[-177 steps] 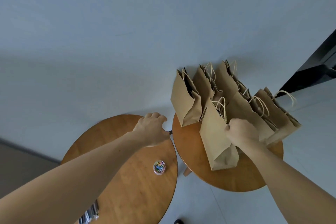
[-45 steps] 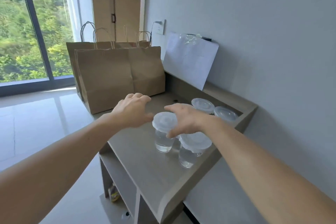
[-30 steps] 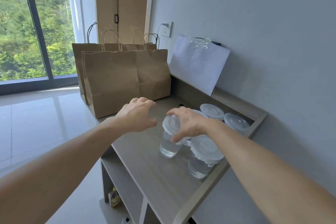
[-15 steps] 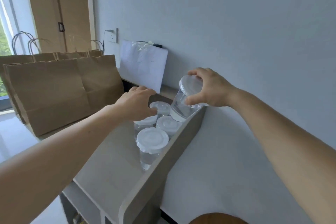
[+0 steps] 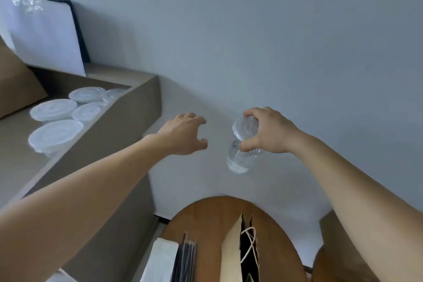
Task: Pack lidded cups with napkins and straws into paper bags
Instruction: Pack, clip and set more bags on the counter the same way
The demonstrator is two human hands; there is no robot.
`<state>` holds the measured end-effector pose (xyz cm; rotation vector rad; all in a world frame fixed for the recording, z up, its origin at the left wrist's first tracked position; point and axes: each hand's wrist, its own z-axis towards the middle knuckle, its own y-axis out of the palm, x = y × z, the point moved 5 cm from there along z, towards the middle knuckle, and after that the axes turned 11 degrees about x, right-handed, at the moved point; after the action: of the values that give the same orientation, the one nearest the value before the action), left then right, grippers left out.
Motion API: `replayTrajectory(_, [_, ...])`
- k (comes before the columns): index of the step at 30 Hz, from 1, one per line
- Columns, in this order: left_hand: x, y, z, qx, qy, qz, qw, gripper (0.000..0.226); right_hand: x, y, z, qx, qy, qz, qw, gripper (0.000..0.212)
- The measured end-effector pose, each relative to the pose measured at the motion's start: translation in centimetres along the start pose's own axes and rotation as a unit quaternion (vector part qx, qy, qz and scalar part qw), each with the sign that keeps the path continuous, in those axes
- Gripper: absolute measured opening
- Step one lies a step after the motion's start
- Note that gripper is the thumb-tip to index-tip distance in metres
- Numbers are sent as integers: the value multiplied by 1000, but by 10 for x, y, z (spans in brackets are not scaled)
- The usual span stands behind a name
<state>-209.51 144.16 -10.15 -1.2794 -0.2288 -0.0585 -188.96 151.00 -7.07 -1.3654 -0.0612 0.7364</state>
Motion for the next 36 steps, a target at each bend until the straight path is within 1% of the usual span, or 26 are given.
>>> replayTrajectory(6, [58,113,-28,-112,3,-21,993,69,86,42,-40,-45,50,-7,998,99])
replayTrajectory(12, [78,213,-80,-235,-12,-26,972,74,130,99,-68,-79,101,12,992,101])
replayTrajectory(14, [76,238,-94,-286,-17,-25,958,78,138,117,-72,-84,121,23,989,102])
replayTrajectory(16, [75,259,-110,-347,-20,-29,937,90,143,132,-75,-82,135,37,987,101])
replayTrajectory(18, [75,276,-125,-392,-42,-45,918,100,145,143,-76,-75,147,48,985,102])
replayTrajectory(19, [76,282,-131,-398,-57,-51,914,99,145,148,-76,-71,154,53,984,103])
replayTrajectory(21, [79,291,-139,-379,-83,-47,920,89,143,158,-79,-64,172,69,981,104])
replayTrajectory(23, [80,296,-142,-354,-109,-49,927,73,141,167,-84,-58,196,81,975,102])
replayTrajectory(26, [75,299,-145,-329,-163,-69,928,44,144,177,-94,-54,242,88,965,100])
replayTrajectory(28, [68,300,-147,-319,-202,-78,923,34,147,180,-101,-52,264,106,957,100])
replayTrajectory(31, [56,304,-148,-331,-230,-82,911,26,153,179,-109,-51,280,123,951,106])
replayTrajectory(32, [52,307,-149,-335,-251,-94,903,27,155,177,-111,-49,281,125,950,106])
replayTrajectory(34, [42,309,-151,-326,-309,-144,881,39,160,175,-114,-48,274,119,953,101])
replayTrajectory(36, [34,312,-152,-312,-350,-184,864,44,163,173,-117,-64,250,88,962,97])
